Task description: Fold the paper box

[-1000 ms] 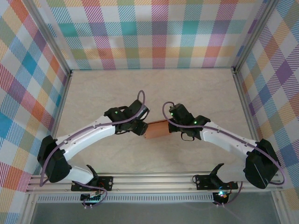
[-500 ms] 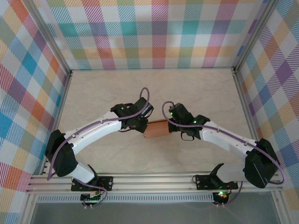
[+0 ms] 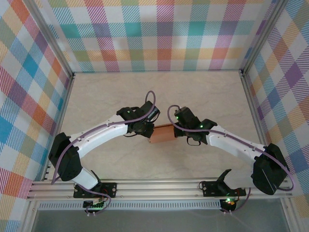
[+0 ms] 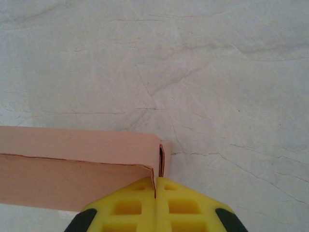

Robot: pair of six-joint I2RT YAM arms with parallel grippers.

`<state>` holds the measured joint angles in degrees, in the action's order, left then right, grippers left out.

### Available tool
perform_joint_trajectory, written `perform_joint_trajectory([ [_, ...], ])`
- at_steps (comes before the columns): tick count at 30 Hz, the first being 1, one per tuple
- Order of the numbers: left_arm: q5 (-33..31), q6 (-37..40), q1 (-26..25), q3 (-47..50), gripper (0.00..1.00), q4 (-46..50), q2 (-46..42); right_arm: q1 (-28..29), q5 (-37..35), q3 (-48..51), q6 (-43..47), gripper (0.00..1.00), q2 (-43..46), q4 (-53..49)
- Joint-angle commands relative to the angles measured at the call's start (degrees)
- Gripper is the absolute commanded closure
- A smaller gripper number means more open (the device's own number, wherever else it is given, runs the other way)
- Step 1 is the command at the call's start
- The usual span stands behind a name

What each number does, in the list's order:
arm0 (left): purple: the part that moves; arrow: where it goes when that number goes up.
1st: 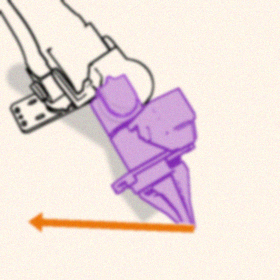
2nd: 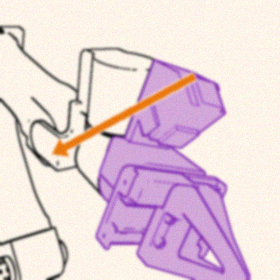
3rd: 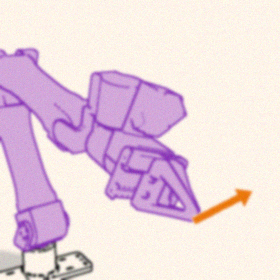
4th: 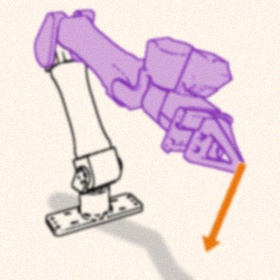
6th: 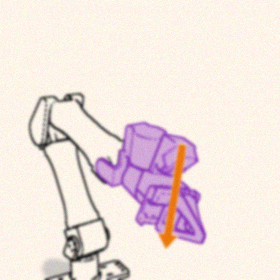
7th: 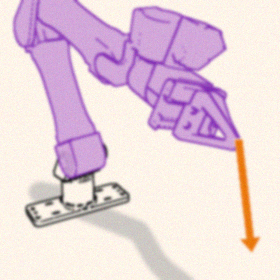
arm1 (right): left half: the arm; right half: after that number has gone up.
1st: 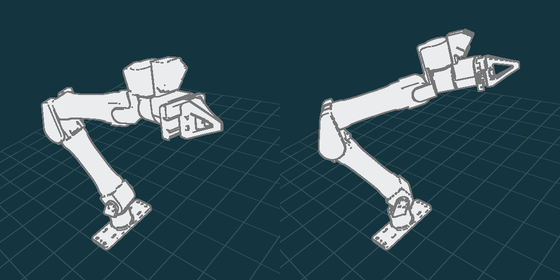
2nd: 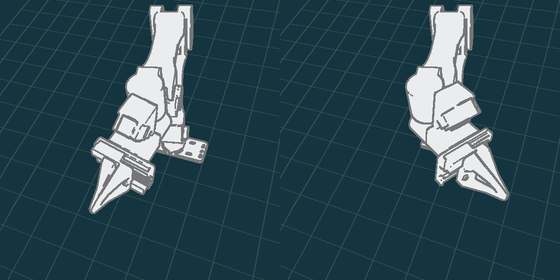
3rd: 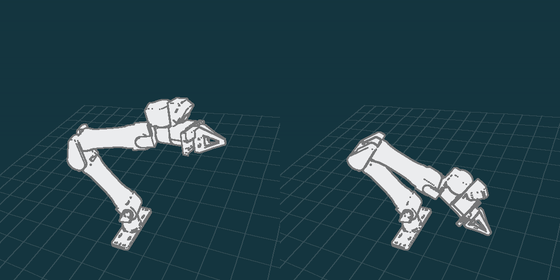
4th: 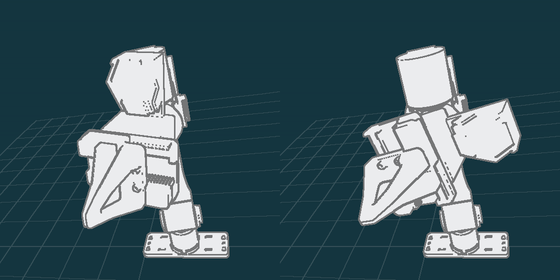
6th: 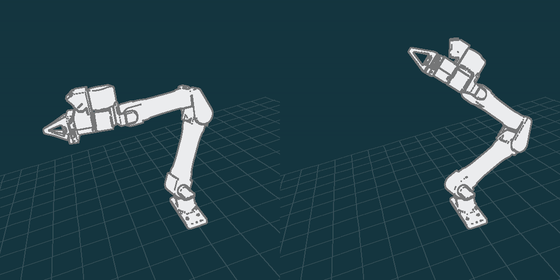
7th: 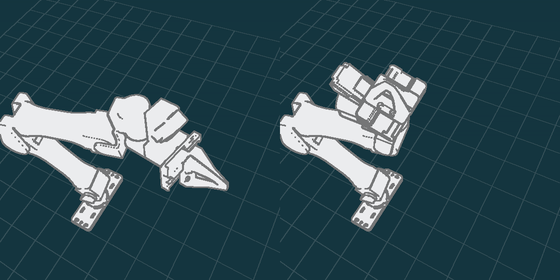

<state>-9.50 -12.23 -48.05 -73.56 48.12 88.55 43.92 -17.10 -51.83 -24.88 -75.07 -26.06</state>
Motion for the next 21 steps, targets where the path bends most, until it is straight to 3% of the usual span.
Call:
perform_joint_trajectory([
  [1, -0.05, -0.23, -0.29, -0.8, 0.79, 1.52, 0.75, 0.29, 1.11, -0.46, -1.02, 1.0, -0.35, -2.32],
  [16, -0.03, -1.3, -0.31, -1.06, 0.85, 2.06, 2.21, 0.29, 1.37, -0.3, -1.22, 1.0, -0.28, -2.11],
  [21, 0.07, -2.99, 0.06, -1.13, 1.0, 2.14, 2.15, 0.29, 1.46, -0.37, -1.19, 1.0, -0.3, -2.14],
])
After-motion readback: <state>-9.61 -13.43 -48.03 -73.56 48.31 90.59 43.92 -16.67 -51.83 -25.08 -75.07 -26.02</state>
